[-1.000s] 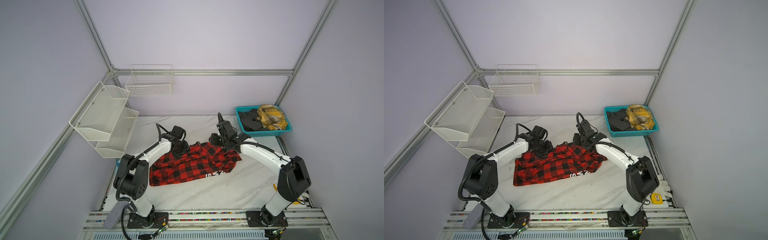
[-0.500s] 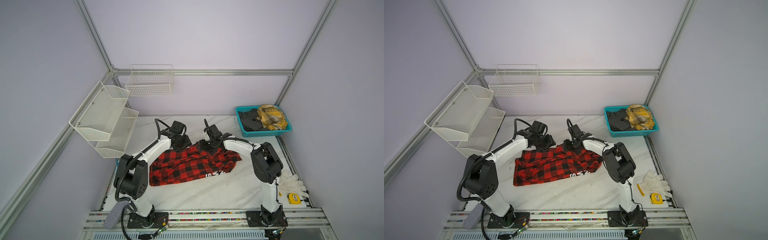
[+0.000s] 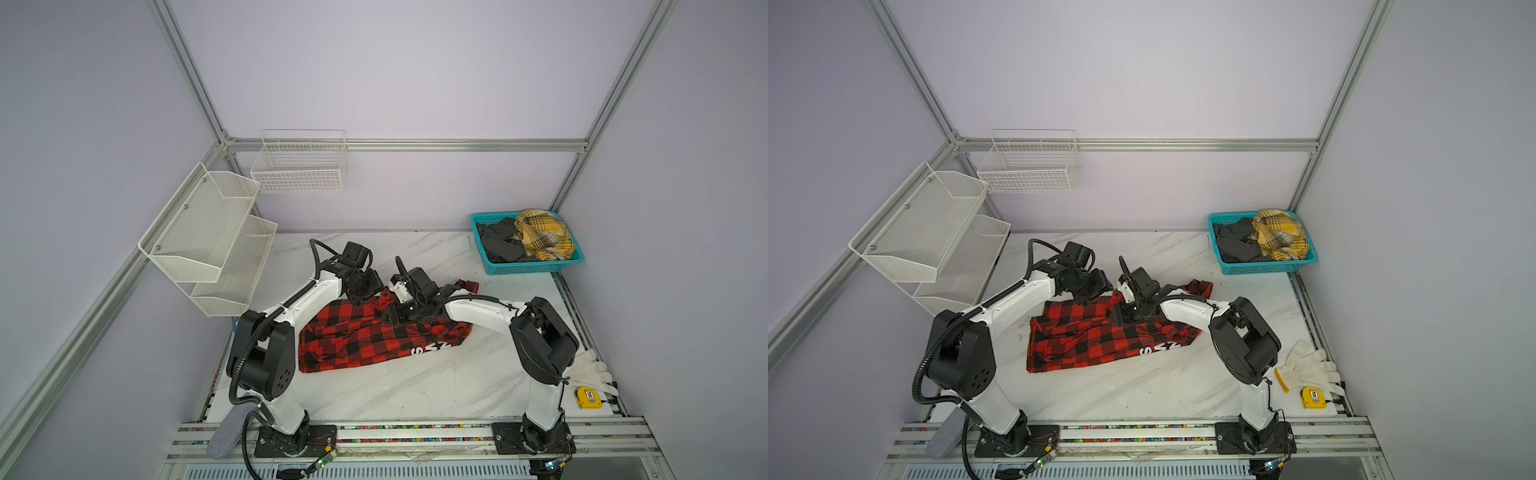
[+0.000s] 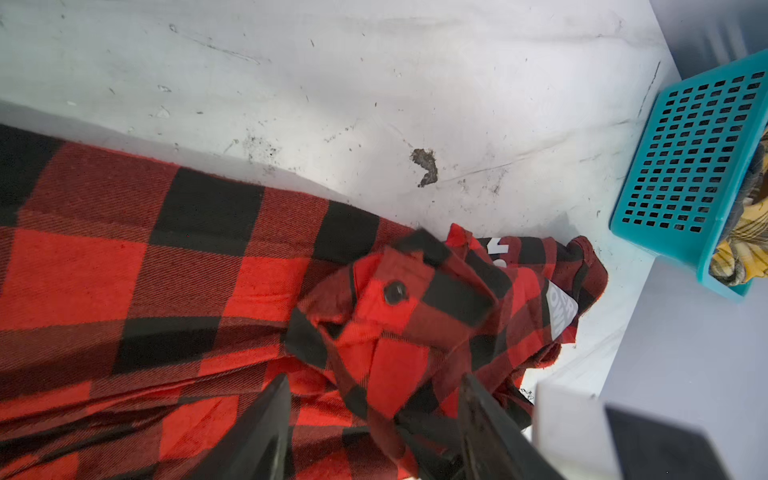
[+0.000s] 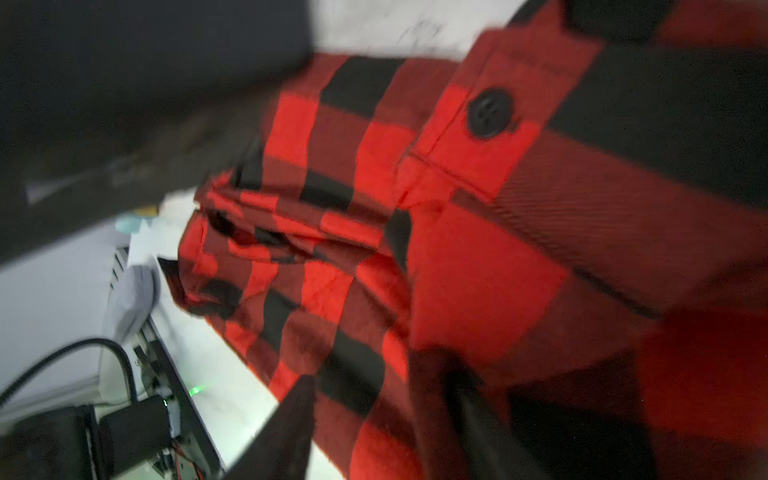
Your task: Fold and stack the long sleeve shirts
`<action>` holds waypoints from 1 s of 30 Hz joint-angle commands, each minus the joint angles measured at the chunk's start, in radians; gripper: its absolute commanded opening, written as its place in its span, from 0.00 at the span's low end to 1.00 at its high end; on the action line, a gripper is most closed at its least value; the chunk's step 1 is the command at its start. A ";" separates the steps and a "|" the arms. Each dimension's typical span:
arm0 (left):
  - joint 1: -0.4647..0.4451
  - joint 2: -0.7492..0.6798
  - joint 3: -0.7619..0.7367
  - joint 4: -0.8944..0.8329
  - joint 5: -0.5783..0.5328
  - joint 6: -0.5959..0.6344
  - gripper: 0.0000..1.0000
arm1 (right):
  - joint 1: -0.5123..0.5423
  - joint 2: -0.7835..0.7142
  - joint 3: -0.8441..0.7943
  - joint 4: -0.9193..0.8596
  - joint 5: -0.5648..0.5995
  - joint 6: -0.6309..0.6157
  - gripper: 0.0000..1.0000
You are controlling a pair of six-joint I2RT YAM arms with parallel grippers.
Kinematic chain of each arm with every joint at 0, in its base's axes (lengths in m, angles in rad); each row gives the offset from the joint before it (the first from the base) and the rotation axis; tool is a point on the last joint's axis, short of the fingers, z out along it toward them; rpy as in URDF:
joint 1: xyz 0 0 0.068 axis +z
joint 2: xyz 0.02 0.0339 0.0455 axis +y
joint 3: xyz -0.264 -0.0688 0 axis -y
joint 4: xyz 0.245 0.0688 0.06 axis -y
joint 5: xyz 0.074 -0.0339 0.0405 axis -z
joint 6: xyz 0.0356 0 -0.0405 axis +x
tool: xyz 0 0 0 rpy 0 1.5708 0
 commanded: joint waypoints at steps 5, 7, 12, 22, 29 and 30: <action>-0.058 0.032 0.009 -0.007 0.015 -0.001 0.63 | 0.015 -0.209 -0.100 -0.065 0.199 0.014 0.84; -0.080 0.047 0.035 -0.014 0.011 0.001 0.63 | -0.008 -0.257 -0.103 -0.070 0.227 0.039 0.85; -0.124 0.092 0.107 -0.053 -0.011 0.014 0.64 | -0.134 -0.359 -0.145 -0.055 0.249 0.112 0.71; -0.146 0.255 0.379 -0.180 -0.129 0.172 0.62 | -0.217 -0.455 -0.182 -0.058 0.264 0.188 0.42; -0.172 0.406 0.546 -0.245 -0.181 0.298 0.54 | -0.226 -0.457 -0.214 -0.055 0.269 0.209 0.37; -0.174 0.425 0.562 -0.257 -0.184 0.305 0.52 | -0.229 -0.458 -0.217 -0.056 0.273 0.216 0.37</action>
